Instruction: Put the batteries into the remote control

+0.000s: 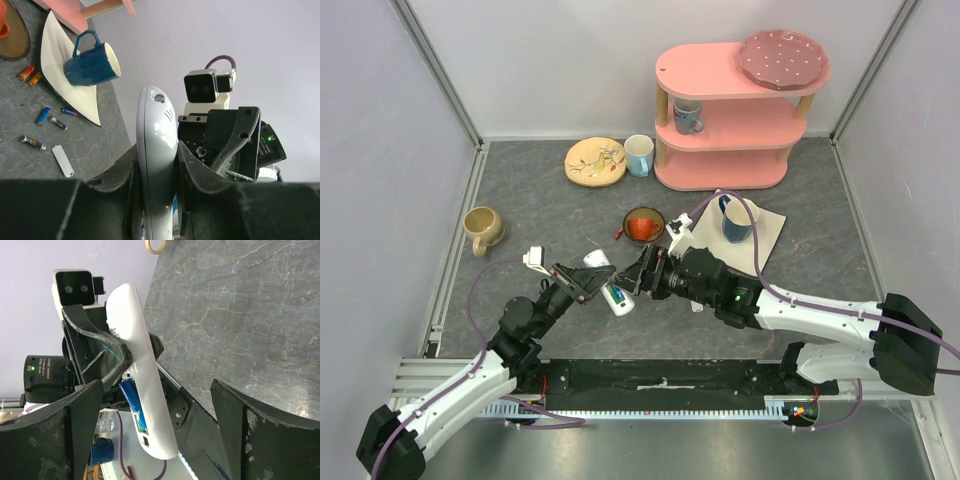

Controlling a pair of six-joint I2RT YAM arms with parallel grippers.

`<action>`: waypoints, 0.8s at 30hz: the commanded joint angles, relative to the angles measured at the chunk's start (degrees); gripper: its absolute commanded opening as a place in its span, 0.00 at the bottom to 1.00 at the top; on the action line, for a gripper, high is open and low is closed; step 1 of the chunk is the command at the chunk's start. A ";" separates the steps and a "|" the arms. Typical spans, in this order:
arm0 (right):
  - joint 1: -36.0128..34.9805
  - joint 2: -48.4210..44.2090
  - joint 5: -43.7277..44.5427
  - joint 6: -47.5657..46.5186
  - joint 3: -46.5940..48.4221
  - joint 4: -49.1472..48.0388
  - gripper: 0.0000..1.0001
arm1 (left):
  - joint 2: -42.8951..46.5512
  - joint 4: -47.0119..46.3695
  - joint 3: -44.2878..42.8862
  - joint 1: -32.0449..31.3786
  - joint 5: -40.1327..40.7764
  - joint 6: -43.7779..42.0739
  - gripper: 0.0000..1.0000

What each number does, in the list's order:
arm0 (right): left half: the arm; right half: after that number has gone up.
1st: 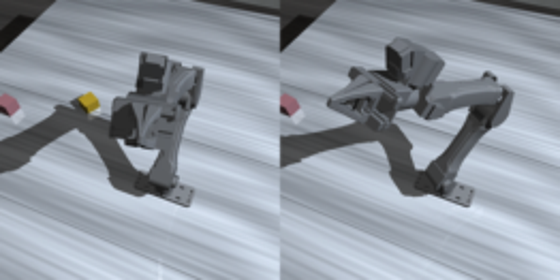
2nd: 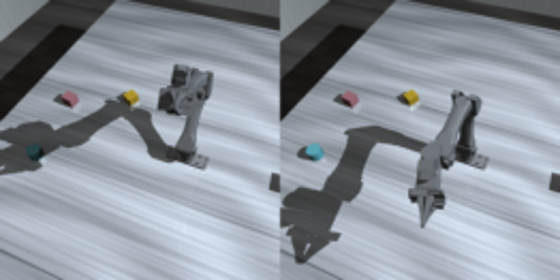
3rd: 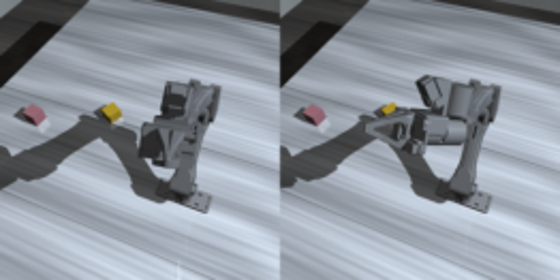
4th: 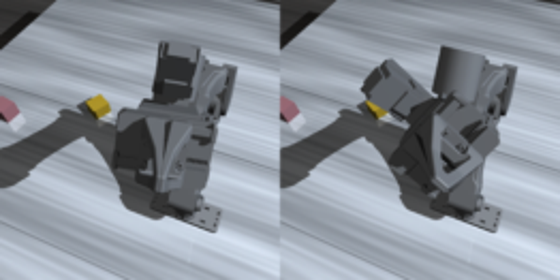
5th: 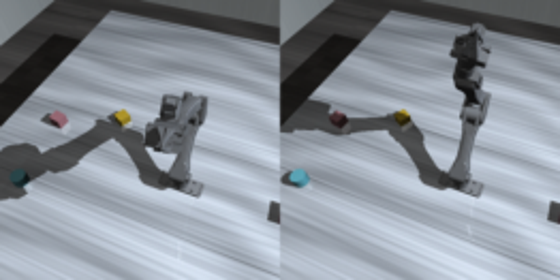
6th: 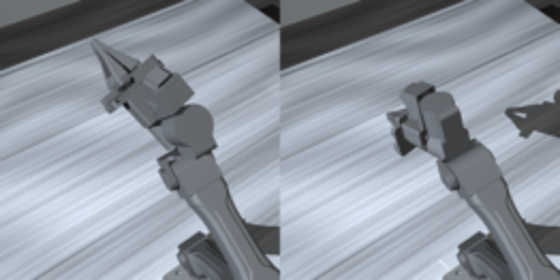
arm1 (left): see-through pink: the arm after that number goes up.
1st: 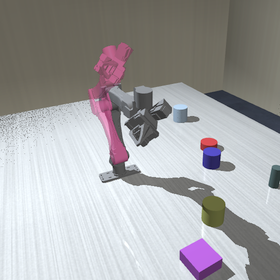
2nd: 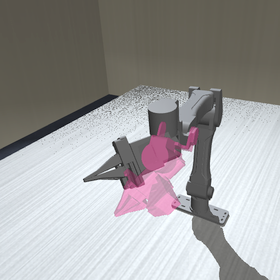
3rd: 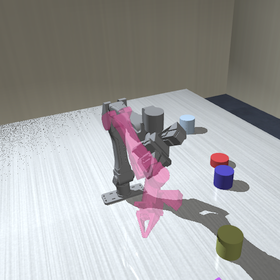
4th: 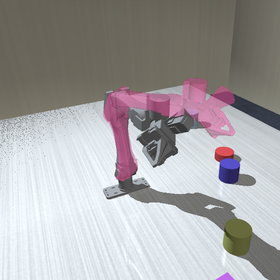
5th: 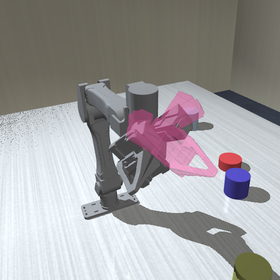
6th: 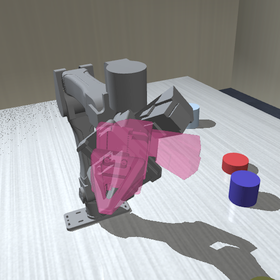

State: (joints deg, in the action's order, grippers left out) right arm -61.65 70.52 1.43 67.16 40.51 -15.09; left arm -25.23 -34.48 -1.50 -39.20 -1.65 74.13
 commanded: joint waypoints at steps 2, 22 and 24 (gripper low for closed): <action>0.47 1.28 -0.55 2.54 -0.52 -3.63 0.96 | 0.27 -4.28 4.66 0.00 -0.28 -1.71 0.02; 1.09 2.52 -0.73 4.39 -2.89 -5.47 0.94 | 0.54 -4.46 4.57 0.00 -0.11 -1.44 0.02; 1.09 2.60 -0.73 4.48 -3.25 -5.65 0.94 | 0.54 -4.46 4.49 0.00 -0.11 -1.44 0.02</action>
State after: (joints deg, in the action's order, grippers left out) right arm -60.88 72.86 0.82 70.76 38.26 -19.46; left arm -25.12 -34.85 -1.50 -39.20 -1.72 74.08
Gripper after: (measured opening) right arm 0.938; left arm 0.331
